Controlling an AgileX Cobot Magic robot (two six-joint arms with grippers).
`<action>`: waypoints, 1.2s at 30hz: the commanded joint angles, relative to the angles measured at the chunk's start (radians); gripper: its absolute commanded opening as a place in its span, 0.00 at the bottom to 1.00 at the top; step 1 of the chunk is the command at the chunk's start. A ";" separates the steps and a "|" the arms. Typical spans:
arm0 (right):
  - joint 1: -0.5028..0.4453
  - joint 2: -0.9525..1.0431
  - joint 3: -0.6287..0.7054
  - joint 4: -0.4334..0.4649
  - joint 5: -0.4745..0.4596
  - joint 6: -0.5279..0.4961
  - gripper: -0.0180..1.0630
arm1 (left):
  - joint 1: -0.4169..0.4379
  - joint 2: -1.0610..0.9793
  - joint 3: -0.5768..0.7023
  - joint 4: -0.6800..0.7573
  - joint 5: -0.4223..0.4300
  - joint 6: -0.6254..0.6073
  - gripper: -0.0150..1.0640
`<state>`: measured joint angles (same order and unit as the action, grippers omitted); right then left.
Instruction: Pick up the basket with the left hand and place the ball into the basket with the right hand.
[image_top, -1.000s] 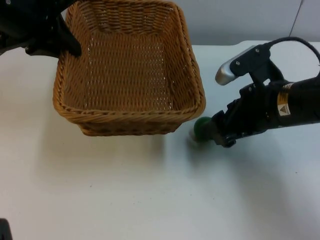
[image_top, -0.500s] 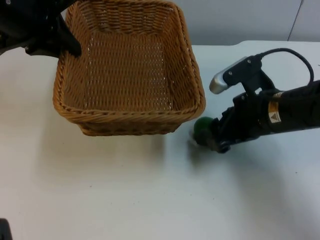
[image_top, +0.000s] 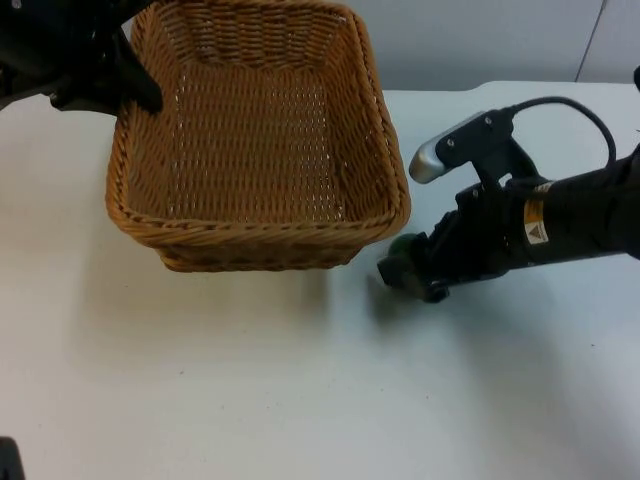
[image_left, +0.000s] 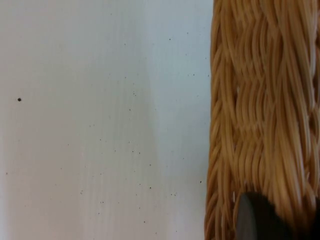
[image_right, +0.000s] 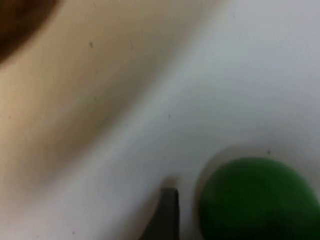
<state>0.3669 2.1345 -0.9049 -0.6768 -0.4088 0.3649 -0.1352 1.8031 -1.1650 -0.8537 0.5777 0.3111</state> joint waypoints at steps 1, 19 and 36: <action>0.004 0.015 -0.007 -0.007 -0.008 0.028 0.73 | 0.003 -0.014 -0.008 -0.027 -0.006 -0.005 0.01; 0.014 0.007 -0.007 -0.023 -0.008 0.029 0.01 | 0.003 -0.014 -0.008 -0.027 -0.006 -0.005 0.01; -0.109 -0.272 -0.284 0.260 0.302 -0.129 0.01 | 0.003 -0.014 -0.008 -0.027 -0.006 -0.005 0.01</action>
<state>0.2533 1.8854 -1.1798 -0.4183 -0.1081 0.2474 -0.1352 1.8031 -1.1650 -0.8537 0.5777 0.3111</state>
